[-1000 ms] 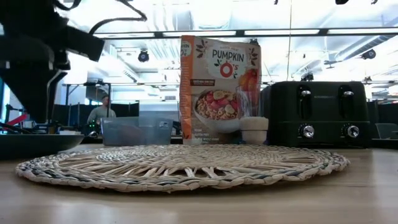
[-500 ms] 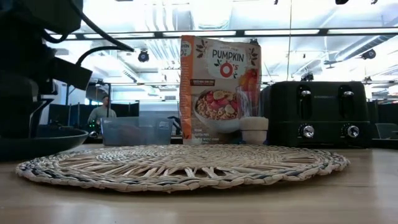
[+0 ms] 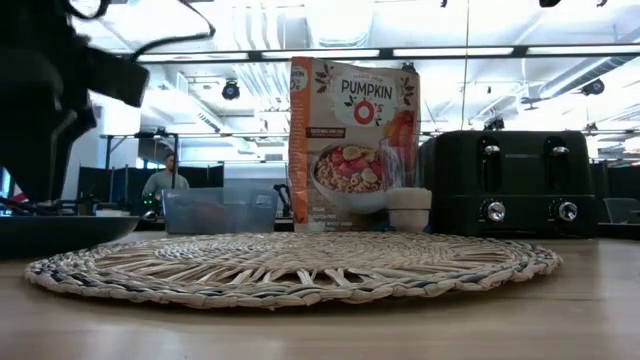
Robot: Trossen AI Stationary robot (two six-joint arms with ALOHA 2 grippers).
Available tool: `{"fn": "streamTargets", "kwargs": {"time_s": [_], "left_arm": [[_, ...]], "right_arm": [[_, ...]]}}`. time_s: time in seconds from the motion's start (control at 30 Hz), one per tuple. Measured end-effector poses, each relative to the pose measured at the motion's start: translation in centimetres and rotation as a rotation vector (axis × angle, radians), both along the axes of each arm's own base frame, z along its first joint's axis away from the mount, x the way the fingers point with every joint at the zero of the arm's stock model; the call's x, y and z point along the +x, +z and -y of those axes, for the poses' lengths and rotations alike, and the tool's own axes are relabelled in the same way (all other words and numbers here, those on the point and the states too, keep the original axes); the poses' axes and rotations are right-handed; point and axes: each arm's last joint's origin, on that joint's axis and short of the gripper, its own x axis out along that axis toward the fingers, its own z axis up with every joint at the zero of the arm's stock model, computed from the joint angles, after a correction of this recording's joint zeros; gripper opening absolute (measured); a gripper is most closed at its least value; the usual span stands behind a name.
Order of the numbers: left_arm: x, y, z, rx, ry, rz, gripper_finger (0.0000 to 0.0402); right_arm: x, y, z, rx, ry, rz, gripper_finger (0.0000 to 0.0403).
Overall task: Arrange a breakfast setting
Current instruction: Put the green plate on the brown table mat
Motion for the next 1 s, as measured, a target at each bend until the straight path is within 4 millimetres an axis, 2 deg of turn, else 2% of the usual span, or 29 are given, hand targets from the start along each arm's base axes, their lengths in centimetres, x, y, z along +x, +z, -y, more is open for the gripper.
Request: {"fn": "streamTargets", "kwargs": {"time_s": [0.1,0.23,0.47,0.83,1.0], "left_arm": [[-0.2,0.9,0.4,-0.039,-0.015,0.023,0.0157],[-0.5,0.7,1.0,-0.045,-0.015,0.014,0.0157],[-0.5,-1.3,2.4,-0.005,-0.017,-0.062,0.0157],[-0.2,-3.6,2.3,0.139,-0.07,-0.144,0.0156],[-0.1,-4.1,2.3,0.164,-0.118,-0.161,0.0126]], "right_arm": [[0.0,0.0,0.0,0.0,0.0,0.0,0.0022],[0.0,0.0,0.0,0.0,0.0,0.0,0.0022],[0.0,0.0,0.0,0.0,0.0,0.001,0.0022],[0.0,0.0,0.0,0.0,0.0,0.0,0.0022],[0.0,0.0,0.0,0.0,0.0,0.0,0.0022]]}}
